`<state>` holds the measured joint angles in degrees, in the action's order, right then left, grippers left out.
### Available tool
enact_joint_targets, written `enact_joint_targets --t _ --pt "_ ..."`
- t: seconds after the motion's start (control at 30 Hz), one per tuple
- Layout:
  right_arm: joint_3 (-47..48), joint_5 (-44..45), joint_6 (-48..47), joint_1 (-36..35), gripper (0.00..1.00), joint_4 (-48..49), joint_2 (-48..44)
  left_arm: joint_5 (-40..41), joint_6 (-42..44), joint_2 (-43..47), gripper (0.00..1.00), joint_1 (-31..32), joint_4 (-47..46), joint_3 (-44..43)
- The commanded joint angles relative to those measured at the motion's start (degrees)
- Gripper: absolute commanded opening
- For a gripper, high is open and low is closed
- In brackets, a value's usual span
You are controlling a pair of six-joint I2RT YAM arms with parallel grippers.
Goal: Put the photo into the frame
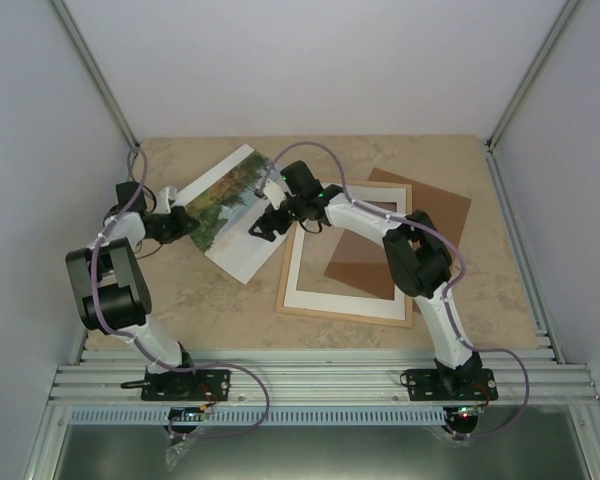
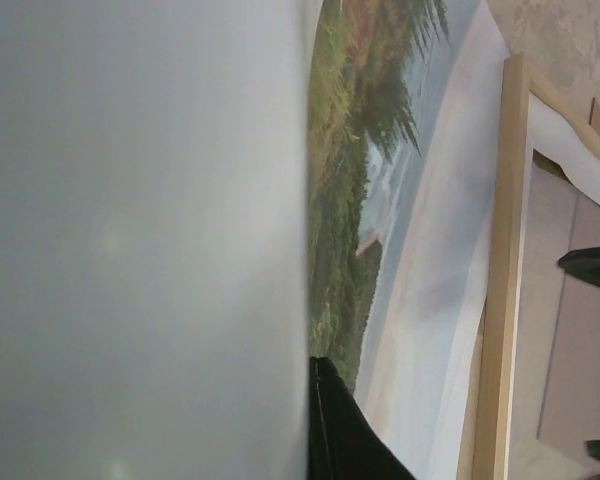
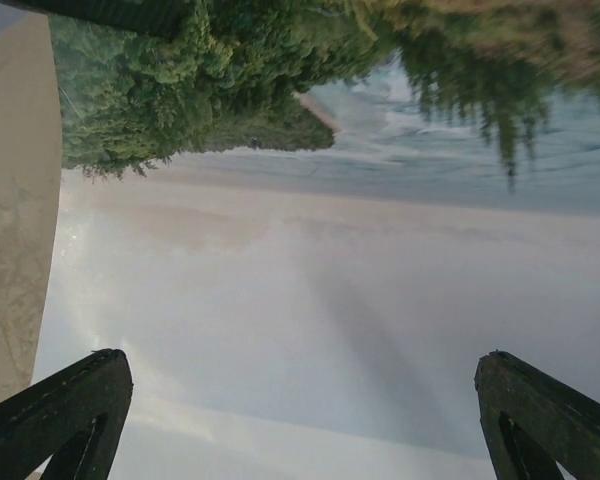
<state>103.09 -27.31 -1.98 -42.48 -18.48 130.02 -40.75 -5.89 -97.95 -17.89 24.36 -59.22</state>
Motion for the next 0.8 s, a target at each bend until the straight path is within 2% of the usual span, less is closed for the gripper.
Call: enact_joint_targets --t 0.0,0.2,0.4,0.53,0.77 --pt "-0.18 -2.73 -2.20 2.14 0.96 -0.03 -4.15 3.98 9.05 3.50 0.00 -0.54 6.43 -4.99" --pt "0.73 -6.24 -14.71 6.65 0.98 -2.85 -10.86 8.71 24.15 9.63 0.00 -0.55 15.71 -10.73" --pt "8.82 -1.44 -31.98 7.62 0.98 -7.83 -15.40 10.49 34.75 14.74 0.00 -0.42 24.36 -18.39" --pt "9.66 -0.33 -38.81 7.40 0.98 -5.23 -19.07 11.92 41.92 19.86 0.00 1.17 28.62 -22.10" --pt "20.58 4.68 -45.17 3.50 0.98 -12.10 -18.29 16.51 54.25 31.10 0.00 6.05 30.77 -21.39"
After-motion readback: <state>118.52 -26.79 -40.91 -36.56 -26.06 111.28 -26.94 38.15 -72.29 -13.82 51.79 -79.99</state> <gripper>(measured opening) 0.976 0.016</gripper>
